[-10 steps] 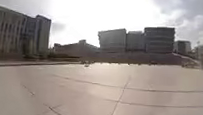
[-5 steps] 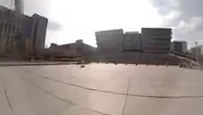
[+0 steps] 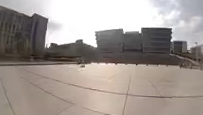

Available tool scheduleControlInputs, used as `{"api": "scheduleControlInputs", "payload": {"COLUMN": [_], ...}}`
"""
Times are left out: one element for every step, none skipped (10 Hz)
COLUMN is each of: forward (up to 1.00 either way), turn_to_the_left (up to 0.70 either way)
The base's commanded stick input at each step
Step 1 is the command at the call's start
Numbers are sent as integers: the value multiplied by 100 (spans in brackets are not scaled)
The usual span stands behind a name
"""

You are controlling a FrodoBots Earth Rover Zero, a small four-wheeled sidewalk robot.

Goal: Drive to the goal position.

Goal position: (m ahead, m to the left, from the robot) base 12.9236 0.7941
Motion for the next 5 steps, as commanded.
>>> {"api": "scheduleControlInputs", "payload": {"forward": [36,62,70,70,70], "turn_to_the_left": [0,0,0,0,0]}}
